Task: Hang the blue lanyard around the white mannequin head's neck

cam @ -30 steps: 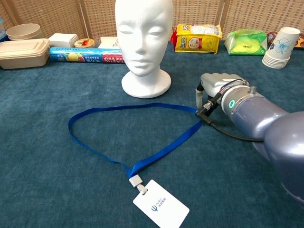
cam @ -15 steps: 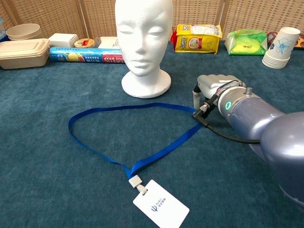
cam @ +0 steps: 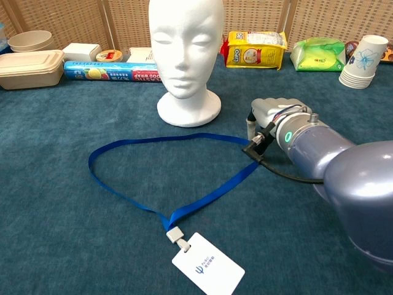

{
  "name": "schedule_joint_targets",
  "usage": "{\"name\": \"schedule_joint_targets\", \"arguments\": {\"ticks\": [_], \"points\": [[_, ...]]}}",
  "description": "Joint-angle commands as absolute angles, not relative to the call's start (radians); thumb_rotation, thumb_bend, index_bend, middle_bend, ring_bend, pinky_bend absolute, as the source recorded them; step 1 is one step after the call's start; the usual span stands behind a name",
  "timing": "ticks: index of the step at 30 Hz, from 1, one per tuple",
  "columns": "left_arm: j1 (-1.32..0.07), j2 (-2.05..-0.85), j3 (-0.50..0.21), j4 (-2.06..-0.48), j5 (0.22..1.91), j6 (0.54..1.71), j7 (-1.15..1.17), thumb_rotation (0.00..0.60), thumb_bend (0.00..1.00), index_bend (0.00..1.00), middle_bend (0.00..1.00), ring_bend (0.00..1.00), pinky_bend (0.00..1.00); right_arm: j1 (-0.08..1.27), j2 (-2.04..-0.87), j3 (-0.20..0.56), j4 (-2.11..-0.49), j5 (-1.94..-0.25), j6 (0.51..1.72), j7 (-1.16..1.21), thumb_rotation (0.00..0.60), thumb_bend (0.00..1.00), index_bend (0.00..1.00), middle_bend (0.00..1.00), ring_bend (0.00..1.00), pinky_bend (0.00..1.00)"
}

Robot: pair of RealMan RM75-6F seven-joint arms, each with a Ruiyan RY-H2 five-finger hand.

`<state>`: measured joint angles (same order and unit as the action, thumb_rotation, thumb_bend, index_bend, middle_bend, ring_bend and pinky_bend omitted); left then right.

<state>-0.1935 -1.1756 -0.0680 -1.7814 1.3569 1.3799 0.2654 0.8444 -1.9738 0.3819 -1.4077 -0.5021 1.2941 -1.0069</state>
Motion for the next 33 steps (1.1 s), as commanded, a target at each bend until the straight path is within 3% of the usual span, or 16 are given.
{"name": "schedule_joint_targets", "arguments": {"ticks": [1,4,23,27,30,33], "points": [[-0.193,-1.176,-0.068,-1.78,1.356,1.381,0.267,0.6,0.22,0.53,0.5,0.41,0.21,0.846,-1.976,0.383,-1.405,-0.5,1.295,-1.007,0.576,0.46,0.55,0.99,1.0,1.0],[-0.193,-1.177,-0.068,-1.779,1.355,1.381,0.265,0.6,0.22,0.53,0.5,0.41,0.21,0.849,-1.978,0.384,-1.401,-0.495,1.294,-1.008,0.599,0.47,0.56,0.99,1.0,1.0],[-0.205,-1.179,-0.062,-1.767,1.353,1.353,0.269,0.6,0.22,0.53,0.5,0.4,0.24,0.852,-1.987,0.377,-1.397,-0.513,1.301,-0.989,0.6,0.49,0.61,1.0,1.0,1.0],[-0.229,-1.183,-0.065,-1.766,1.377,1.334,0.291,0.6,0.22,0.53,0.5,0.42,0.31,0.845,-1.978,0.374,-1.419,-0.519,1.305,-0.98,0.6,0.49,0.61,1.0,1.0,1.0],[-0.257,-1.193,-0.073,-1.764,1.387,1.308,0.314,0.6,0.22,0.53,0.53,0.51,0.41,0.84,-1.972,0.368,-1.434,-0.526,1.308,-0.976,0.6,0.49,0.61,1.0,1.0,1.0],[-0.29,-1.208,-0.086,-1.765,1.393,1.283,0.361,0.6,0.22,0.53,0.62,0.62,0.54,0.836,-1.964,0.362,-1.45,-0.531,1.311,-0.974,0.6,0.49,0.61,1.0,1.0,1.0]]}}
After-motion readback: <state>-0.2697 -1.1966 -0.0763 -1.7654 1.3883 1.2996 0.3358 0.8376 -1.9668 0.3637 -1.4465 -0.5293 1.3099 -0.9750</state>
